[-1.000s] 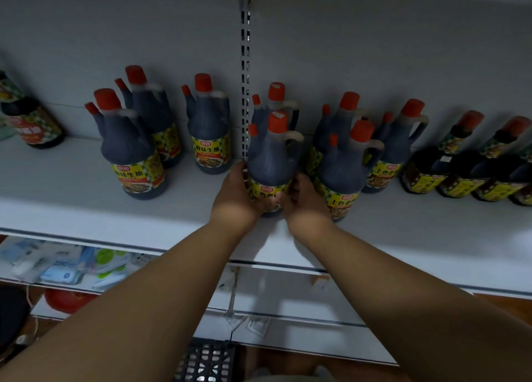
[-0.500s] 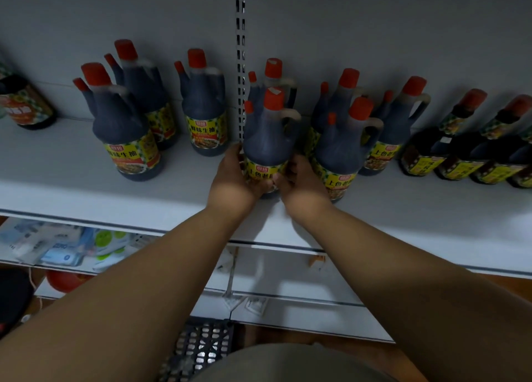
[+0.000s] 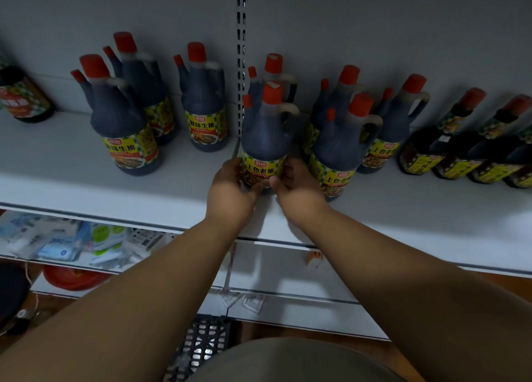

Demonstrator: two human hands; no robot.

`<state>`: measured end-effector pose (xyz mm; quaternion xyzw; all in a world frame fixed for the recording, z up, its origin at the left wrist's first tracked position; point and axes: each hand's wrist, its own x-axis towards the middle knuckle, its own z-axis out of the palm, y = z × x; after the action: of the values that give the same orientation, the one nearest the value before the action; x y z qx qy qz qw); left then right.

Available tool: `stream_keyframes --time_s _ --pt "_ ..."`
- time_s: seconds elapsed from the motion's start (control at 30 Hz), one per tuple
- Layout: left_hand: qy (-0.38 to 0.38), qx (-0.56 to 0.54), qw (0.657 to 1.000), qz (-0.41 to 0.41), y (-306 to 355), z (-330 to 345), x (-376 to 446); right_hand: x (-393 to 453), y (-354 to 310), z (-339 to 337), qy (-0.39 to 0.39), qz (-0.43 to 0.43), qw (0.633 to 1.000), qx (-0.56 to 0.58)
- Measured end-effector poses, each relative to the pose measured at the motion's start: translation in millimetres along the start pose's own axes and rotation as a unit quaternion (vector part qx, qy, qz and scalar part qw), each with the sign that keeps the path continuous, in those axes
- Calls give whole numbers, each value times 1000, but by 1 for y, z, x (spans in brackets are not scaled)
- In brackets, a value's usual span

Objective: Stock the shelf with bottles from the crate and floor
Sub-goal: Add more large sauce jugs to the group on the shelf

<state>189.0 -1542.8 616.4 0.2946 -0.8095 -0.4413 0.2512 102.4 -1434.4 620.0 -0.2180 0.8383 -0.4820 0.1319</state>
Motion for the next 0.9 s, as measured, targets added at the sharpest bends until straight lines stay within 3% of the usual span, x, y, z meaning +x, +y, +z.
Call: stream_keyframes --time_s 0.4,0.53,0.73,0.9 --pt "-16 -19 1000 -6 -3 -1 -1 2 -1 -2 -21 -1 1000 9" --pt "26 -2 999 -39 1 1 -23 -10 5 -11 -11 -23 998 -52" --pt "-86 -43 995 -33 22 36 -48 -35 24 -51 33 11 995 -94" --pt "-150 -63 987 3 51 64 -38 -37 41 -83 157 39 985 -60"
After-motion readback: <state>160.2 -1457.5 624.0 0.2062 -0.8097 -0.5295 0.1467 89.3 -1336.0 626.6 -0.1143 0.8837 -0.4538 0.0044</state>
